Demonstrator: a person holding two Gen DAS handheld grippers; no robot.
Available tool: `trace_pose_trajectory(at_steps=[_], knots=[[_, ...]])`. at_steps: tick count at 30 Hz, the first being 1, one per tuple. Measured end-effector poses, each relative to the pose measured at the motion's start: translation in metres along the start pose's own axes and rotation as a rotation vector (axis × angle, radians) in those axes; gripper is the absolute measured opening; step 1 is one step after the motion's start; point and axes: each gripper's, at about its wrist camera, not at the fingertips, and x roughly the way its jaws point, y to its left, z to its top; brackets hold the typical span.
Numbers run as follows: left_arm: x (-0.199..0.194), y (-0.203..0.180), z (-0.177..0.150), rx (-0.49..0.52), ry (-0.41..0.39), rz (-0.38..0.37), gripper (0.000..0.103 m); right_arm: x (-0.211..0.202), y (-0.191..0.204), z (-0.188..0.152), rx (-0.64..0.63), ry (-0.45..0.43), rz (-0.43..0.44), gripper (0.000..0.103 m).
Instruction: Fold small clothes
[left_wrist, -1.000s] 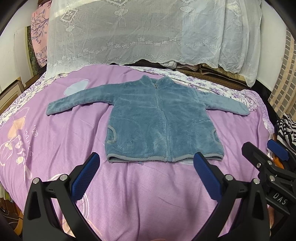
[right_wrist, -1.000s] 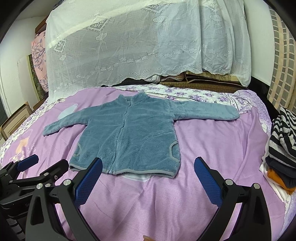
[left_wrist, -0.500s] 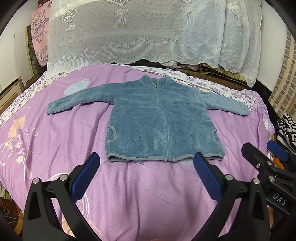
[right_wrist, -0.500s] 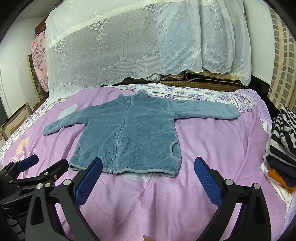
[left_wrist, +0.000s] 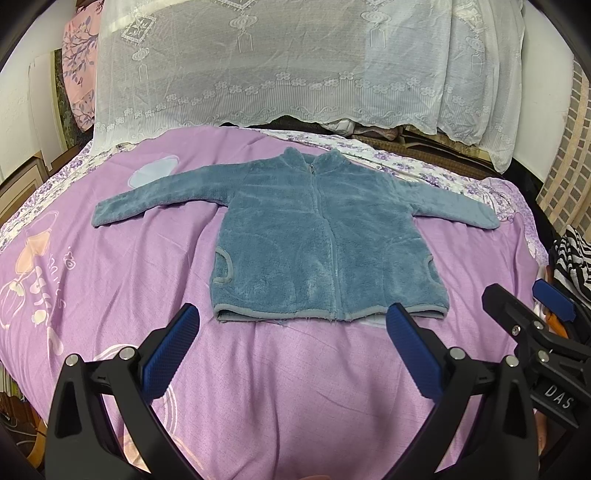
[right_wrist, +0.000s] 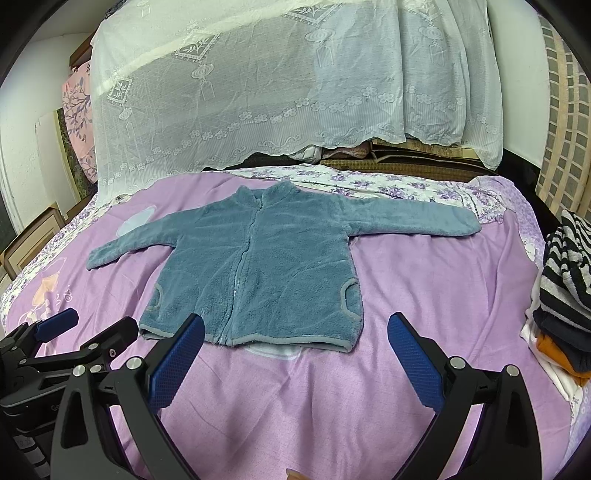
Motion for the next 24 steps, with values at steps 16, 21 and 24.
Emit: trace_pose_trajectory(at_steps=[16, 21, 24], knots=[[0.000, 0.000, -0.001, -0.001, 0.002, -0.001, 0.099, 0.003, 0.005, -0.005, -0.001, 0.006, 0.003, 0.100], [0.002, 0.003, -0.006, -0.003, 0.009, -0.003, 0.099, 0.007, 0.008, -0.008, 0.002, 0.014, 0.007, 0.100], [0.008, 0.005, -0.006, -0.004, 0.016, -0.002, 0.099, 0.010, 0.009, -0.009, 0.004, 0.021, 0.010, 0.100]])
